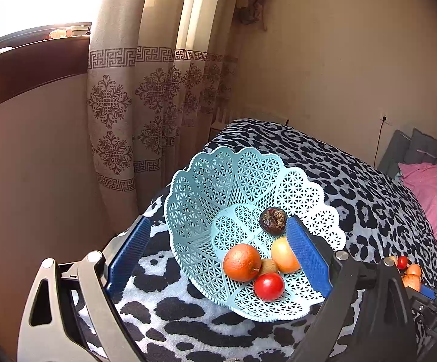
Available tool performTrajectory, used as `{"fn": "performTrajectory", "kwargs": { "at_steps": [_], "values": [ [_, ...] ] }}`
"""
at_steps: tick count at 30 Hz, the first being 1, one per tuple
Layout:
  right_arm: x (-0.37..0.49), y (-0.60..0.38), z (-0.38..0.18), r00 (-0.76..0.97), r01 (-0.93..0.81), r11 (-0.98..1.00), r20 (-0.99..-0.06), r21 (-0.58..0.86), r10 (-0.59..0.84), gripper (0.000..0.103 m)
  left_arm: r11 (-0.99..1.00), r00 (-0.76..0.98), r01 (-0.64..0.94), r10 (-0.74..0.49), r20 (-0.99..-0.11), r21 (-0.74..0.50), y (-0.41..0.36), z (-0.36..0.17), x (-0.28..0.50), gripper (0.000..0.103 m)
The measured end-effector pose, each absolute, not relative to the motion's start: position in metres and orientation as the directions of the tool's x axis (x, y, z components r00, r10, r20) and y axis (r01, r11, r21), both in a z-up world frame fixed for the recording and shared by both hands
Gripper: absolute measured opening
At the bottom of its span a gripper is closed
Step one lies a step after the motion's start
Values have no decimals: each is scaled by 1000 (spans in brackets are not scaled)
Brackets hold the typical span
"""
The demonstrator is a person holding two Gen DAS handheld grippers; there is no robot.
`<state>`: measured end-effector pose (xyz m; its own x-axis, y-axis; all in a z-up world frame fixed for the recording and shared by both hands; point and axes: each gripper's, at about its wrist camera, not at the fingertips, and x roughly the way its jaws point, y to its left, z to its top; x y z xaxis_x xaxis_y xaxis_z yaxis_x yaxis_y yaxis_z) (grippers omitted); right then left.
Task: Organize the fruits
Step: 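Carry the tangerine into the blue basket and open the right tool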
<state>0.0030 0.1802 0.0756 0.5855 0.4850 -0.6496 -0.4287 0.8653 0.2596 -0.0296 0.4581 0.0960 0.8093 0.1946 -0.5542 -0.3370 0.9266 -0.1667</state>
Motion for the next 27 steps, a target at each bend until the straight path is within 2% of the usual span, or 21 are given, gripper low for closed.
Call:
{"fn": "performTrajectory", "kwargs": {
  "at_steps": [14,27],
  "values": [
    [54,269,84,563,-502,830,-638,242,526,40,915,815,-358,209,-540,-187,468,102,-37,93],
    [65,263,74,573,-446,853,-645,272,505,42,917,812,-348,192,-551,-193,467,97,-34,93]
  ]
}}
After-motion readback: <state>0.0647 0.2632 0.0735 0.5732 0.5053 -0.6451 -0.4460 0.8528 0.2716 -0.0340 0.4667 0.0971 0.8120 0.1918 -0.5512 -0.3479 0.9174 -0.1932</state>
